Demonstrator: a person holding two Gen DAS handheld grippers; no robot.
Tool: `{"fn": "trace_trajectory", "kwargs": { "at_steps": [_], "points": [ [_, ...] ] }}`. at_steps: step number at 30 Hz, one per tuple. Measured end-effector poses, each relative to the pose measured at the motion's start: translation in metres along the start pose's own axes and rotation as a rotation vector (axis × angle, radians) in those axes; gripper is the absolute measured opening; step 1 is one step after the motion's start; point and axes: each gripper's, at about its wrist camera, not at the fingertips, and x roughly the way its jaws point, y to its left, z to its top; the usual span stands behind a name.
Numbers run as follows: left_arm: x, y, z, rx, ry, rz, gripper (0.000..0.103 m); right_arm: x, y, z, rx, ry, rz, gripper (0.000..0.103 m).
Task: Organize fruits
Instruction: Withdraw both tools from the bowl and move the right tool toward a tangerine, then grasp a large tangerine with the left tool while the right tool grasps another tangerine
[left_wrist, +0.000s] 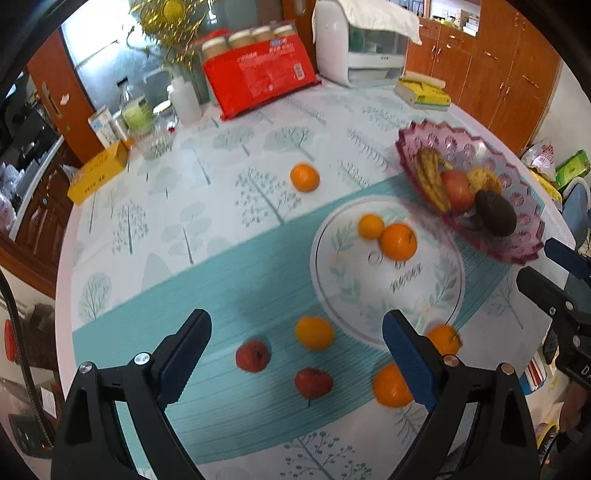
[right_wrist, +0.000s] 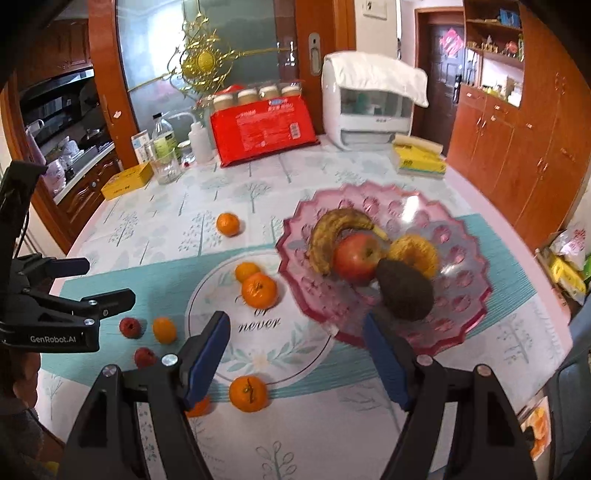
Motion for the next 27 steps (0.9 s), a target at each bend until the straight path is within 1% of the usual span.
{"fn": "trace_trajectory", "kwargs": {
  "at_steps": [7, 10, 13, 15, 18, 20, 23, 27],
  "points": [
    [0.018, 0.007, -0.033, -0.007, 0.066, -0.032, 0.093, 0.023, 0.001, -0.022, -0.001, 0.075, 0.054, 0.075],
    [0.019, -0.001, -0.042, 0.013, 0.068, -0.067, 0.093, 0.031, 0.002, -0.029, 0.004, 0.102, 0.076, 0.074],
    [0.018, -0.014, -0.047, 0.049, 0.063, -0.125, 0.093, 0.039, 0.005, -0.036, -0.002, 0.126, 0.090, 0.071],
    [0.019, -0.026, -0.051, 0.086, 0.061, -0.163, 0.093, 0.047, 0.008, -0.040, -0.004, 0.152, 0.102, 0.066],
    [0.024, -0.040, -0.055, 0.140, 0.062, -0.174, 0.093, 0.058, 0.012, -0.045, -0.005, 0.188, 0.123, 0.058],
    [0.028, -0.048, -0.058, 0.167, 0.069, -0.189, 0.093, 0.064, 0.014, -0.049, -0.005, 0.204, 0.134, 0.057],
    [0.034, -0.057, -0.061, 0.195, 0.088, -0.240, 0.087, 0.073, 0.015, -0.054, 0.005, 0.235, 0.155, 0.057],
    [0.039, -0.065, -0.066, 0.225, 0.106, -0.262, 0.083, 0.083, 0.018, -0.059, 0.005, 0.267, 0.187, 0.052]
  ]
}}
